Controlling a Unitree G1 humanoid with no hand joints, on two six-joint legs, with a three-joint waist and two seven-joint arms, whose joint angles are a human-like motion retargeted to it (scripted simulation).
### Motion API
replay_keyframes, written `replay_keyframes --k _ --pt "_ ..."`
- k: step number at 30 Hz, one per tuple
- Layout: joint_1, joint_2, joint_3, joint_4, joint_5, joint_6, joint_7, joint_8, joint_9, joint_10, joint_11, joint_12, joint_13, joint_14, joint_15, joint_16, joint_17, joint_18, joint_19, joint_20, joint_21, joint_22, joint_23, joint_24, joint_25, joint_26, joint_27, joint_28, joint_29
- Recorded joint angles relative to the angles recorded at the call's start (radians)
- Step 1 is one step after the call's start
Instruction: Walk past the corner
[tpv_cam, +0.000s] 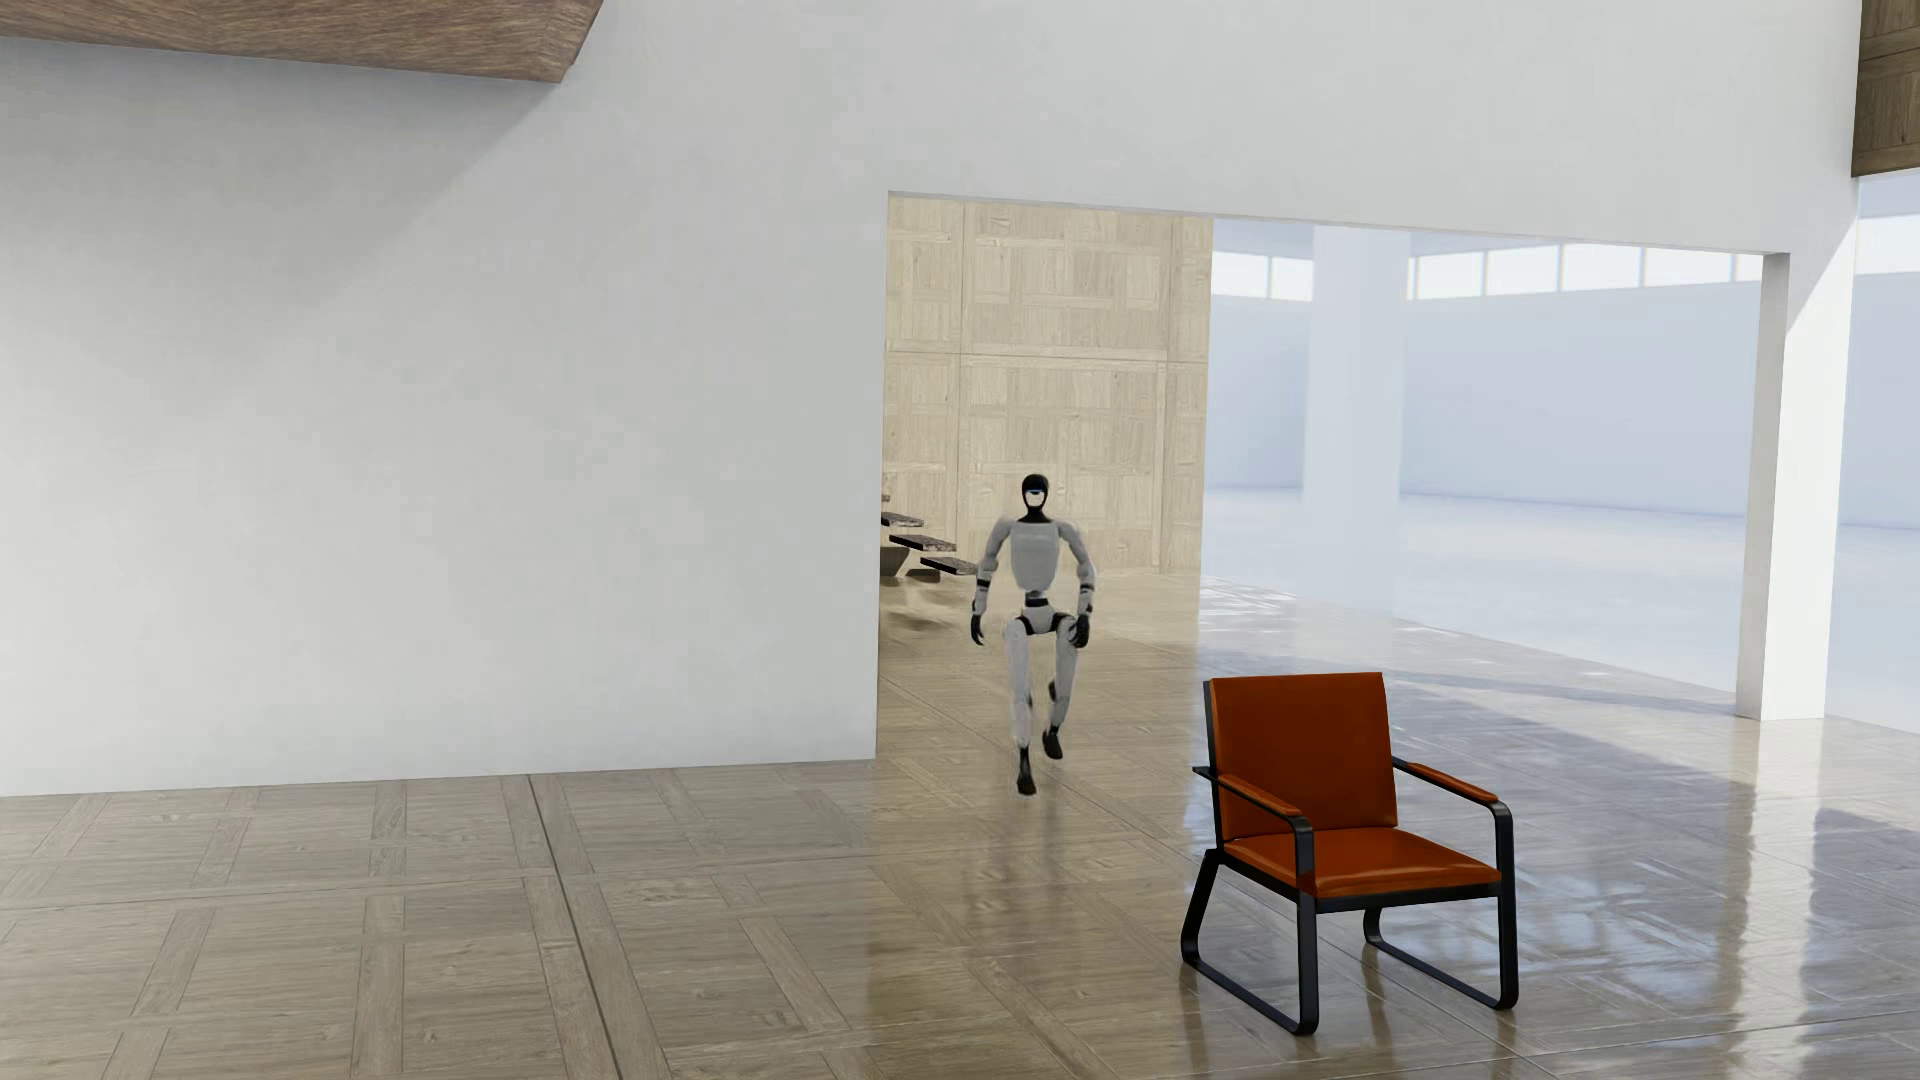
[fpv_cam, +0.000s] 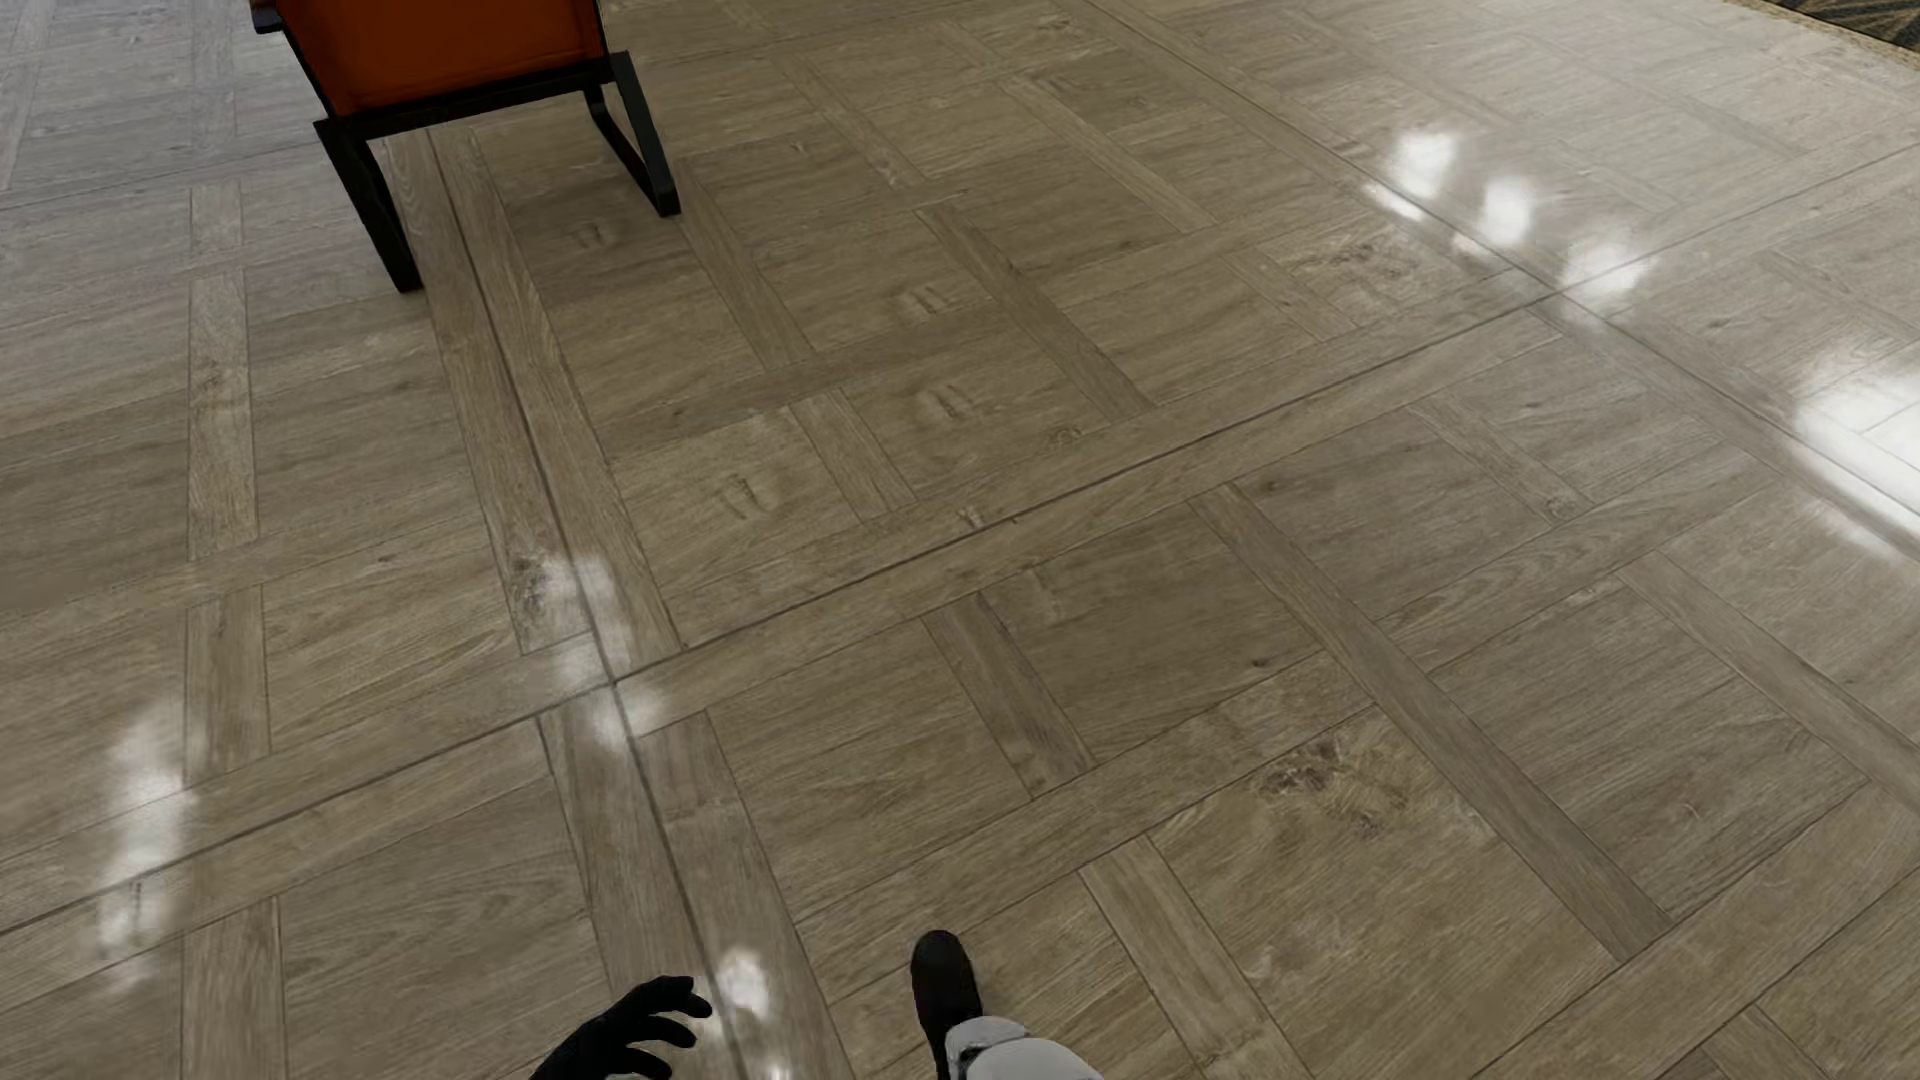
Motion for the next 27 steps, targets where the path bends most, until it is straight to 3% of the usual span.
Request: replay_keyframes --k 1,2,3,4,6,7,9,11,12,13,15,16,17,18,19,20,22,23,24,25,27 --pt "0.037 -0.031 0.008 0.016 0.014 -0.005 0.0 0.0 0.009 0.018 0.394 0.0 0.006 0.073 -0.432 -0.003 0.001 0.0 0.0 0.02 0.005 -0.012 0.03 0.0 0.0 0.0 0.0 0.0 0.0" --pt "0.062 -0.044 0.015 0.044 0.036 0.001 0.0 0.0 0.019 0.097 0.522 0.02 0.004 0.196 -0.635 -0.015 -0.001 0.0 0.0 0.043 0.025 0.002 0.061 0.0 0.0 0.0 0.0 0.0 0.0" --pt "0.001 -0.086 0.033 0.086 0.054 0.014 0.0 0.0 0.007 0.274 0.648 0.038 0.006 0.356 -0.608 -0.038 0.005 0.0 0.0 0.05 0.002 0.052 0.072 0.0 0.0 0.0 0.0 0.0 0.0" --pt "-0.055 -0.049 0.052 0.128 0.108 0.022 0.0 0.0 0.037 0.509 0.763 0.058 -0.02 0.457 -0.654 -0.053 0.007 0.0 0.0 0.039 0.016 0.135 0.089 0.0 0.0 0.0 0.0 0.0 0.0" --pt "-0.322 0.097 0.109 0.123 0.201 -0.003 0.0 0.0 0.054 1.03 0.717 0.076 -0.079 0.416 -0.689 -0.043 0.015 0.0 0.0 -0.057 0.055 0.265 0.009 0.0 0.0 0.0 0.0 0.0 0.0" --pt "-0.435 0.201 0.182 0.105 0.223 -0.031 0.0 0.0 0.057 1.128 0.652 0.1 -0.087 0.399 -0.651 -0.036 0.025 0.0 0.0 -0.12 0.039 0.301 -0.065 0.0 0.0 0.0 0.0 0.0 0.0" --pt "-0.64 0.428 0.301 0.064 0.233 -0.064 0.0 0.0 0.057 1.006 0.497 0.178 -0.127 0.49 -0.579 -0.05 0.039 0.0 0.0 -0.142 0.005 0.352 -0.2 0.0 0.0 0.0 0.0 0.0 0.0" --pt "-0.767 0.603 0.419 0.059 0.191 -0.076 0.0 0.0 0.054 0.594 0.391 0.251 -0.17 0.669 -0.507 -0.057 0.044 0.0 0.0 -0.168 -0.007 0.347 -0.306 0.0 0.0 0.0 0.0 0.0 0.0" --pt "-0.818 0.673 0.448 0.07 0.162 -0.069 0.0 0.0 0.045 0.387 0.36 0.282 -0.192 0.699 -0.49 -0.069 0.037 0.0 0.0 -0.166 -0.013 0.349 -0.359 0.0 0.0 0.0 0.0 0.0 0.0" --pt "-0.848 0.749 0.453 0.09 0.139 -0.046 0.0 0.0 0.036 0.203 0.35 0.307 -0.211 0.574 -0.451 -0.077 0.02 0.0 0.0 -0.174 -0.015 0.331 -0.419 0.0 0.0 0.0 0.0 0.0 0.0" --pt "-0.925 0.805 0.498 0.138 0.069 -0.024 0.0 0.0 0.013 0.04 0.361 0.306 -0.221 0.167 -0.357 -0.095 -0.005 0.0 0.0 -0.164 -0.051 0.346 -0.528 0.0 0.0 0.0 0.0 0.0 0.0" --pt "-0.944 0.843 0.53 0.146 0.024 -0.025 0.0 0.0 0.022 0.054 0.379 0.304 -0.222 0.14 -0.266 -0.09 -0.003 0.0 0.0 -0.152 -0.065 0.337 -0.541 0.0 0.0 0.0 0.0 0.0 0.0" --pt "-0.975 0.868 0.536 0.13 -0.001 -0.033 0.0 0.0 0.012 0.096 0.405 0.293 -0.213 0.261 -0.162 -0.081 0.008 0.0 0.0 -0.149 -0.071 0.347 -0.514 0.0 0.0 0.0 0.0 0.0 0.0" --pt "-1.013 0.852 0.516 0.092 -0.026 -0.046 0.0 0.0 -0.015 0.158 0.476 0.276 -0.192 0.473 -0.013 -0.073 0.021 0.0 0.0 -0.149 -0.074 0.359 -0.468 0.0 0.0 0.0 0.0 0.0 0.0" --pt "-1.041 0.786 0.485 0.049 -0.042 -0.064 0.0 0.0 -0.035 0.269 0.614 0.257 -0.175 0.615 0.127 -0.069 0.039 0.0 0.0 -0.14 -0.069 0.378 -0.389 0.0 0.0 0.0 0.0 0.0 0.0" --pt "-0.996 0.703 0.454 0.001 -0.05 -0.079 0.0 0.0 -0.007 0.364 0.812 0.224 -0.171 0.614 0.092 -0.057 0.05 0.0 0.0 -0.14 -0.051 0.387 -0.31 0.0 0.0 0.0 0.0 0.0 0.0" --pt "-0.751 0.476 0.38 -0.068 -0.022 -0.065 0.0 0.0 0.049 0.31 1.188 0.14 -0.184 0.539 -0.396 -0.039 0.052 0.0 0.0 -0.115 0.018 0.379 -0.185 0.0 0.0 0.0 0.0 0.0 0.0" --pt "-0.627 0.349 0.325 -0.067 0.005 -0.037 0.0 0.0 0.05 0.248 1.252 0.101 -0.164 0.47 -0.576 -0.031 0.044 0.0 0.0 -0.12 0.029 0.364 -0.157 0.0 0.0 0.0 0.0 0.0 0.0" --pt "-0.46 0.287 0.261 -0.05 0.028 -0.011 0.0 0.0 0.08 0.17 1.195 0.09 -0.144 0.393 -0.668 -0.002 0.028 0.0 0.0 -0.127 0.051 0.277 -0.133 0.0 0.0 0.0 0.0 0.0 0.0" --pt "-0.335 0.21 0.195 -0.033 0.033 0.011 0.0 0.0 0.082 0.098 1.08 0.062 -0.114 0.311 -0.693 0.01 0.016 0.0 0.0 -0.112 0.04 0.238 -0.115 0.0 0.0 0.0 0.0 0.0 0.0" --pt "-0.146 0.078 0.101 0.005 0.02 0.041 0.0 0.0 0.08 0.002 0.751 -0.021 -0.081 0.151 -0.659 0.021 -0.008 0.0 0.0 -0.045 0.006 0.178 -0.083 0.0 0.0 0.0 0.0 0.0 0.0"
